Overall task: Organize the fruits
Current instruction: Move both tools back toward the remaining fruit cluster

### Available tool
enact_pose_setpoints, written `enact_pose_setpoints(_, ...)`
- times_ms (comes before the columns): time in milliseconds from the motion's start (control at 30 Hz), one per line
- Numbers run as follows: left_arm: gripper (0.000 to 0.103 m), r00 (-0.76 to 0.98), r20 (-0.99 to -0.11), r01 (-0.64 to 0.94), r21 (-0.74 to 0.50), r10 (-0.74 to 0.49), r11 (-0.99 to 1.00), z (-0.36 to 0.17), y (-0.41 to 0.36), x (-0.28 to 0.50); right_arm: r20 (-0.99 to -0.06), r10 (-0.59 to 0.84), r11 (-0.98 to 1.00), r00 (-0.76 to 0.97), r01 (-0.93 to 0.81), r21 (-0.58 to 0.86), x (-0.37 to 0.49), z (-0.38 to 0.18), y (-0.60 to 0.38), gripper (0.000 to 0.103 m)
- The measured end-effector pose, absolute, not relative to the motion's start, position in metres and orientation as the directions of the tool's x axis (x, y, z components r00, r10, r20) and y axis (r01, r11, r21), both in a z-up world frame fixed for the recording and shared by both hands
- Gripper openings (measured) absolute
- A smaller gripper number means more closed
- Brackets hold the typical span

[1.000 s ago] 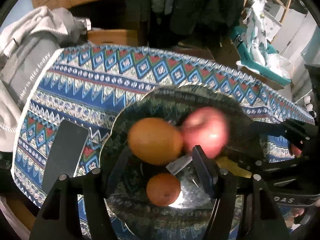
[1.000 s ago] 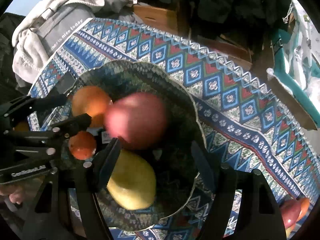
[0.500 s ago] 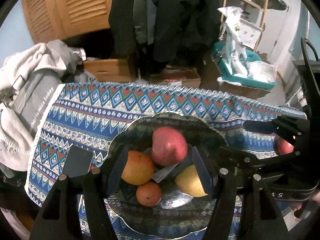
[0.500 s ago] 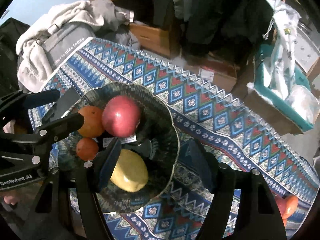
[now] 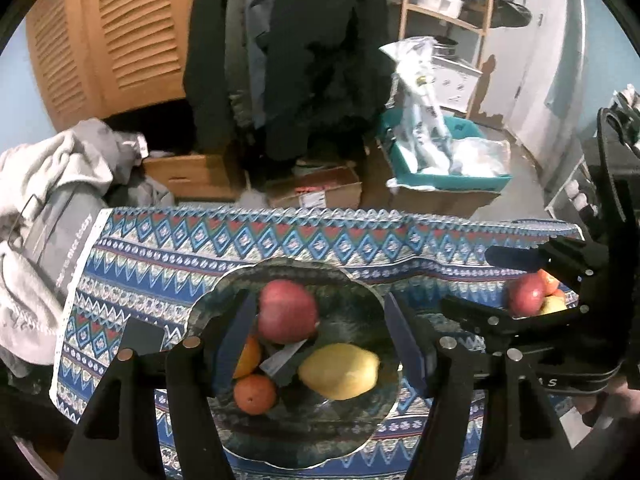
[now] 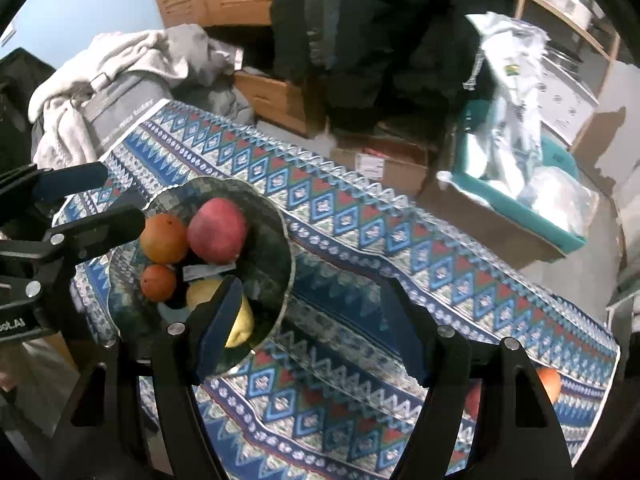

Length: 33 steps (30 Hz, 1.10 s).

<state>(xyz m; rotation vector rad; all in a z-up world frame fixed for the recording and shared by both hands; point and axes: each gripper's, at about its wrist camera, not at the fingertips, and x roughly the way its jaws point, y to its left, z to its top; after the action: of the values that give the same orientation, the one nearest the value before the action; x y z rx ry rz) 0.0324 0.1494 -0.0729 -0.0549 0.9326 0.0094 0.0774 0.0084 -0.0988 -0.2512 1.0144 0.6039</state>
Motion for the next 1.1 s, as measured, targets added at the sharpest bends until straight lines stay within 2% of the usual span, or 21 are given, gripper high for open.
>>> enact_pose_setpoints(367,0.069,0.627,-0.777,0.047,-0.026,-0.049,0.999,-0.052,0.105,0.029,-0.818,0.368,0.853,0.443,-0.511,0.106,0.064,-0.066,-0.051,0.073)
enact_pose_setpoints(467,0.073,0.634,-0.771,0.068,-0.015,-0.055,0.998,-0.048,0.093,0.028,-0.816,0.362,0.860,0.451,-0.499,0.106,0.060,-0.061,-0.063,0.073)
enact_pose_setpoints(1100,0.075,0.640,-0.765,0.186,0.057,-0.077,0.981,-0.044,0.018,0.032,-0.804,0.298,0.912,0.516,-0.403,0.079,0.050,-0.054,-0.141,0.074)
